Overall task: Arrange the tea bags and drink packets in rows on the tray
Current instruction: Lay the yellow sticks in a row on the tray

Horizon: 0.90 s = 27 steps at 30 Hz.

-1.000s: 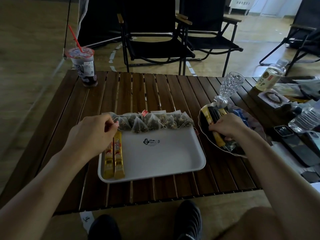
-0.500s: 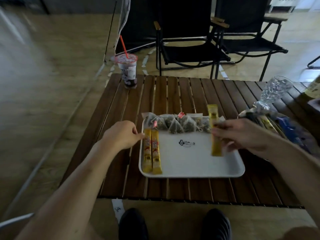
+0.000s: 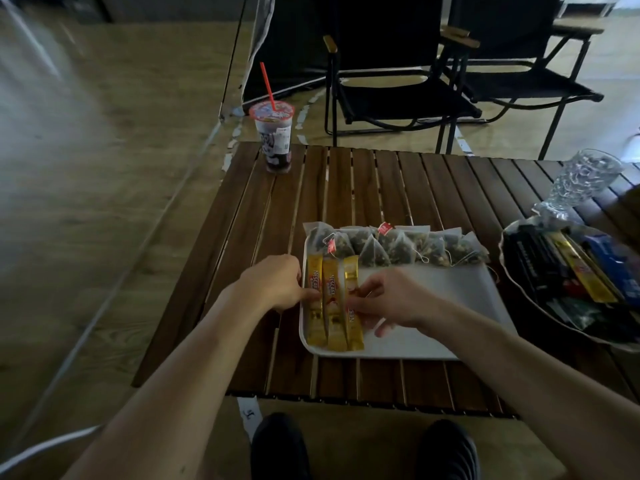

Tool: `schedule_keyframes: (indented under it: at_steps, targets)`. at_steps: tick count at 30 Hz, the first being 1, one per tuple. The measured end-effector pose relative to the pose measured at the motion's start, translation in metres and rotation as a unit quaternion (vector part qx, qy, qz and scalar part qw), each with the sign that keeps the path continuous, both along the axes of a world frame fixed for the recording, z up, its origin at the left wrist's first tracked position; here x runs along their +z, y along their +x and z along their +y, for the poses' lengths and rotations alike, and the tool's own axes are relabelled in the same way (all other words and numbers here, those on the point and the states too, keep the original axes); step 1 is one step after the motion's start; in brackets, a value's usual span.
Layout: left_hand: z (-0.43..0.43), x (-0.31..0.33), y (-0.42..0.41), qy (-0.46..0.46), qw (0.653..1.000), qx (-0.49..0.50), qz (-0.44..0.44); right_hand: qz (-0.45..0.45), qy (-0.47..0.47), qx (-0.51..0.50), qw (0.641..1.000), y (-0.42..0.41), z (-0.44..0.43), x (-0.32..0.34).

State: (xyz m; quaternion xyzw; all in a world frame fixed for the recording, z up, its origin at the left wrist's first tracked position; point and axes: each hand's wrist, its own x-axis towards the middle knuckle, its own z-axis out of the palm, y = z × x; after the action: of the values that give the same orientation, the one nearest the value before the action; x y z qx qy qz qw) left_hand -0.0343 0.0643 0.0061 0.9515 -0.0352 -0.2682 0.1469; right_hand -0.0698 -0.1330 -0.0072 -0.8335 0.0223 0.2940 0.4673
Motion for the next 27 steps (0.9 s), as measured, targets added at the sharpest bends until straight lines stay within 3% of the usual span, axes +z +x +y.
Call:
schedule_keyframes:
  at_steps: [9, 19, 23, 27]
  targets:
    - [-0.002, 0.001, -0.002, 0.000, 1.000, -0.011, 0.003, -0.072, -0.040, 0.004, 0.997, -0.001, 0.005, -0.014]
    - [0.000, 0.005, -0.002, 0.003, 0.999, -0.010, 0.031, -0.069, -0.060, 0.032, 0.995, -0.002, 0.000, -0.017]
    - [-0.003, 0.009, -0.003, 0.042, 0.998, -0.003, -0.041, -0.087, -0.075, 0.052, 0.992, -0.002, -0.007, -0.004]
    - [-0.022, 0.016, -0.006, -0.004, 0.991, -0.016, -0.131, -0.150, -0.130, 0.025, 0.980, -0.002, -0.038, 0.016]
